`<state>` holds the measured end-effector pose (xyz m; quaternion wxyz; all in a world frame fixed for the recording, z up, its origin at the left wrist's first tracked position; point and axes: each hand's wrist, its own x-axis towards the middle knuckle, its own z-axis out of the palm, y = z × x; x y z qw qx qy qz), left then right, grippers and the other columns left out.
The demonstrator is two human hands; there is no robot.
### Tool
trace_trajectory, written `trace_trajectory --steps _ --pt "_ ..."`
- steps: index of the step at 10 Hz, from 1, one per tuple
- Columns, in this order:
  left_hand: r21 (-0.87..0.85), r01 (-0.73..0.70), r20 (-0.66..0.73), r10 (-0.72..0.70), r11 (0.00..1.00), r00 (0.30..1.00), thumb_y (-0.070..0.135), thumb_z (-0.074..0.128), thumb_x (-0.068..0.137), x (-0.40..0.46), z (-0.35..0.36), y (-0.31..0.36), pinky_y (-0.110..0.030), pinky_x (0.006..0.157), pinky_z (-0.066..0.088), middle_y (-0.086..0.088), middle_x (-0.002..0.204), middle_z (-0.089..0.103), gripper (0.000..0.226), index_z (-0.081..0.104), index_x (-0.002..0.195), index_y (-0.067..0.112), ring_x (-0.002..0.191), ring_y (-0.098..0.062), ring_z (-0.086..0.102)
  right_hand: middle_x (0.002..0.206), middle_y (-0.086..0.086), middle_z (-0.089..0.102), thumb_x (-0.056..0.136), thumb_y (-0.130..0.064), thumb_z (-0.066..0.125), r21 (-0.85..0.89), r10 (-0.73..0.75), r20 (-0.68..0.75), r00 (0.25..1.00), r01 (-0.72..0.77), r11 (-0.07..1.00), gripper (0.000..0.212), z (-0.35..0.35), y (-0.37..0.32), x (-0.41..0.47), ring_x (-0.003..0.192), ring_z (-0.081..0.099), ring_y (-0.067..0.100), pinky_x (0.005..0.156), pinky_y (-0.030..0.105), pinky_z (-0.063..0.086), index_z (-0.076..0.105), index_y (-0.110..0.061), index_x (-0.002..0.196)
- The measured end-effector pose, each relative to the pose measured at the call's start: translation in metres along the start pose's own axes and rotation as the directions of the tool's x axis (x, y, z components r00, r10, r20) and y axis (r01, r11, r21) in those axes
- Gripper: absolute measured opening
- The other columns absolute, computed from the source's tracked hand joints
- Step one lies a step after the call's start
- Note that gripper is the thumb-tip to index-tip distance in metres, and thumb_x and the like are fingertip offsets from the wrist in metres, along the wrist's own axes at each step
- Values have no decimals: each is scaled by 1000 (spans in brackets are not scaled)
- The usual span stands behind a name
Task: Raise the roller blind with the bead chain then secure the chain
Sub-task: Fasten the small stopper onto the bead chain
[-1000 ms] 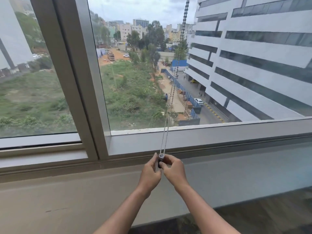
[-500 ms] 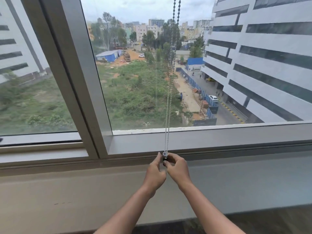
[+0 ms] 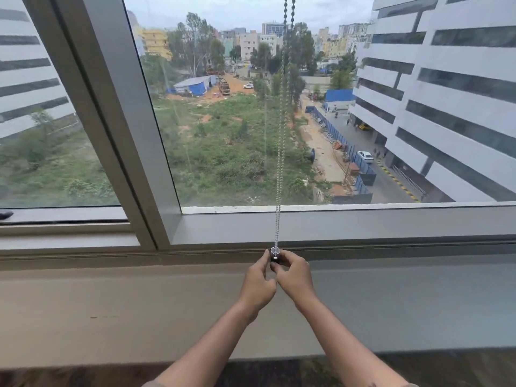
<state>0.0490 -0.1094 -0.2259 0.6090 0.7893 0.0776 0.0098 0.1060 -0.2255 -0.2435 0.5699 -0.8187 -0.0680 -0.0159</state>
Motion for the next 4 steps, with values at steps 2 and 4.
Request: trace_trajectory --steps 2,4 --pt "117 25 -41 -20 993 999 -7 54 95 -12 3 0 -18 120 34 0 174 37 82 27 170 13 160 -16 37 107 -11 83 92 -4 76 -23 17 25 1000 -17 1000 31 -13 2 -5 105 76 6 102 36 60 80 -22 117" --pt "246 -40 -141 76 968 987 7 63 103 -18 -13 -6 -24 130 10 -7 179 21 78 22 169 6 168 -19 12 118 -12 79 93 -29 81 -98 -9 24 1000 11 995 36 -27 -3 -10 115 72 5 107 37 56 75 -21 128"
